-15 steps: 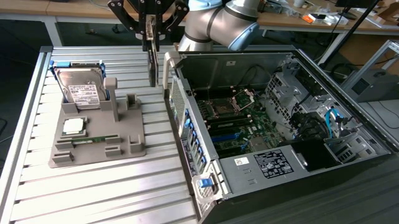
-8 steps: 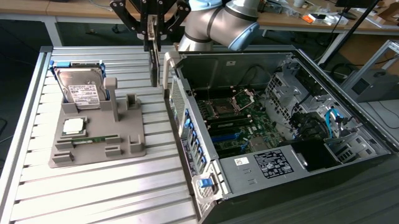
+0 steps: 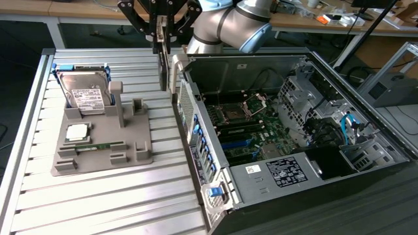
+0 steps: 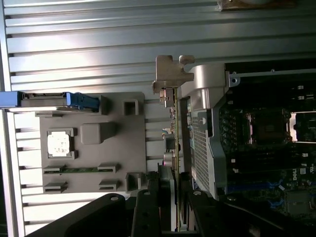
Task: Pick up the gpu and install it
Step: 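Pick up the gpu and move the gpu toward the slot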
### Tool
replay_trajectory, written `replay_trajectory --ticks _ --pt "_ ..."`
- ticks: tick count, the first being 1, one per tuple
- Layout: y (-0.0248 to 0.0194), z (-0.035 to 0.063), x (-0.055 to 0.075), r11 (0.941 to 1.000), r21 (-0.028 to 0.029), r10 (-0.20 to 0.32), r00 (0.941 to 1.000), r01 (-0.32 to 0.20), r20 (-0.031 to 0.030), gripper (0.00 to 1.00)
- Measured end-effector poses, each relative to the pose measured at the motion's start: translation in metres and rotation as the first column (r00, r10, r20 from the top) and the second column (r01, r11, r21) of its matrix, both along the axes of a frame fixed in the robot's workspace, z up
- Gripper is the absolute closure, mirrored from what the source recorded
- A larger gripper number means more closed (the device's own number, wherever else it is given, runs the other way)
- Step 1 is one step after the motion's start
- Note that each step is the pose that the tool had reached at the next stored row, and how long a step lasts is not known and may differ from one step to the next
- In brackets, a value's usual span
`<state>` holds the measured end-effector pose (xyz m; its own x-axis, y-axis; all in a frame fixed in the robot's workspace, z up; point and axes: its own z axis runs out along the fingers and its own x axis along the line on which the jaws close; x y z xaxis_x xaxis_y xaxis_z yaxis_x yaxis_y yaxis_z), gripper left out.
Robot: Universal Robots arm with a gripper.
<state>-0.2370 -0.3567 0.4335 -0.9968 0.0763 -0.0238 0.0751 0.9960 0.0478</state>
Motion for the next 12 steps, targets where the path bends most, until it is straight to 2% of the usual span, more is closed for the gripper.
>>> replay_trajectory --ticks 12 --pt "0.0000 0.0000 0.0069 1.0000 -0.0009 0.000 1.0000 0.000 0.0000 0.73"
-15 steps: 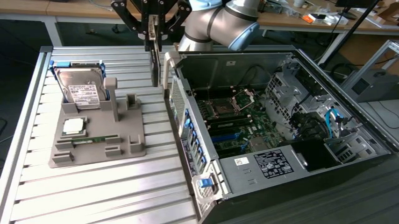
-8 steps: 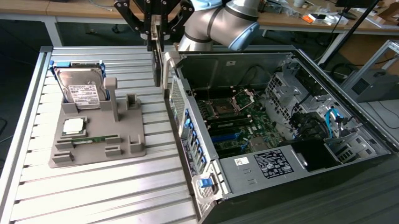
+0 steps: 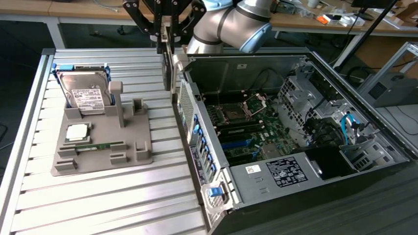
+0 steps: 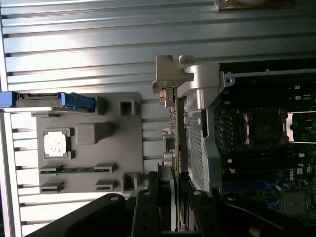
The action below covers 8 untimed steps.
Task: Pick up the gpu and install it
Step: 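Pick up the gpu and move the gpu toward the slot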
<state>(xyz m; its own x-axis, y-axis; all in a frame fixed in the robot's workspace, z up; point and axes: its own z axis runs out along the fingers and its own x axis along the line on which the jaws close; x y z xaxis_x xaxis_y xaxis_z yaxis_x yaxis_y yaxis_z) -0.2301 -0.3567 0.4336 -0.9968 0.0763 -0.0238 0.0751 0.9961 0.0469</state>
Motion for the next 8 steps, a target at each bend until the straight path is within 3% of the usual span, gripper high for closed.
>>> replay_trajectory --ticks 8 --pt "0.0000 0.0000 0.0036 1.0000 -0.0010 0.000 1.0000 0.000 0.0000 0.73"
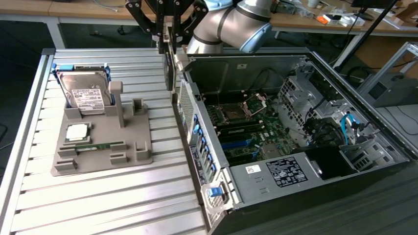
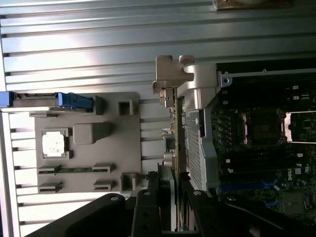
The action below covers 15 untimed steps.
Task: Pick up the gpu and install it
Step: 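Pick up the gpu and move the gpu toward the slot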
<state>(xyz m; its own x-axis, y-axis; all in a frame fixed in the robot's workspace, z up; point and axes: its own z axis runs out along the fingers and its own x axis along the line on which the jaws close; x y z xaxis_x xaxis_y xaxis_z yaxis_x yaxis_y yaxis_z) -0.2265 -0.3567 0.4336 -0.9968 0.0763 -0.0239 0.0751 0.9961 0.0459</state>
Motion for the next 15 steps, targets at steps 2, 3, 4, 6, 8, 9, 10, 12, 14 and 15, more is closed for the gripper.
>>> replay_trajectory --ticks 2,3,4,6,8,9,10,12,14,15 --pt "0.0000 0.0000 0.0009 1.0000 -0.0003 0.000 1.0000 0.000 0.0000 0.73" --pt "0.0000 0.0000 0.0013 1.0000 -0.0004 0.000 1.0000 0.000 0.0000 0.73" --pt "0.0000 0.0000 0.0019 1.0000 -0.0006 0.000 1.0000 0.000 -0.0001 0.73" --pt "0.0000 0.0000 0.0029 1.0000 -0.0008 0.000 1.0000 0.000 0.0000 0.73" --pt "0.0000 0.0000 0.0038 1.0000 -0.0010 0.000 1.0000 0.000 0.0000 0.73" --pt "0.0000 0.0000 0.0042 1.0000 -0.0011 0.000 1.0000 0.000 0.0000 0.73" --pt "0.0000 0.0000 0.0048 1.0000 -0.0012 0.000 1.0000 0.000 0.0000 0.73" --pt "0.0000 0.0000 0.0057 1.0000 -0.0015 0.000 1.0000 0.000 0.0000 0.73" --pt "0.0000 0.0000 0.0066 1.0000 -0.0018 0.000 1.0000 0.000 0.0000 0.73" --pt "0.0000 0.0000 0.0070 1.0000 -0.0019 0.000 1.0000 0.000 0.0000 0.73"
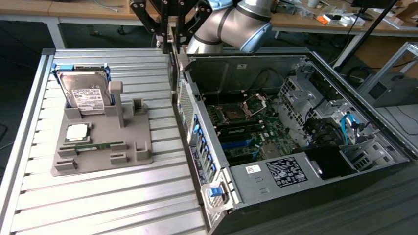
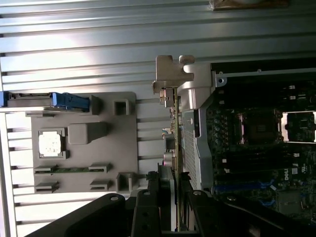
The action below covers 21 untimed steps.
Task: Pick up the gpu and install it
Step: 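Pick up the gpu and move the gpu toward the slot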
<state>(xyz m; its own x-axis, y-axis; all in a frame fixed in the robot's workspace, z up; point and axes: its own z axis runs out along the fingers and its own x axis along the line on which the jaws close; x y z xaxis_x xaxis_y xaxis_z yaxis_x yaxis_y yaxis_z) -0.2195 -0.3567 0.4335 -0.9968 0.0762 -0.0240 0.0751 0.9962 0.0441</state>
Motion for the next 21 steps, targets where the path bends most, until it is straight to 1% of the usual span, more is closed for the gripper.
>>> replay_trajectory --ticks 21 --pt "0.0000 0.0000 0.0100 1.0000 -0.0033 0.000 1.0000 0.000 0.0000 0.73"
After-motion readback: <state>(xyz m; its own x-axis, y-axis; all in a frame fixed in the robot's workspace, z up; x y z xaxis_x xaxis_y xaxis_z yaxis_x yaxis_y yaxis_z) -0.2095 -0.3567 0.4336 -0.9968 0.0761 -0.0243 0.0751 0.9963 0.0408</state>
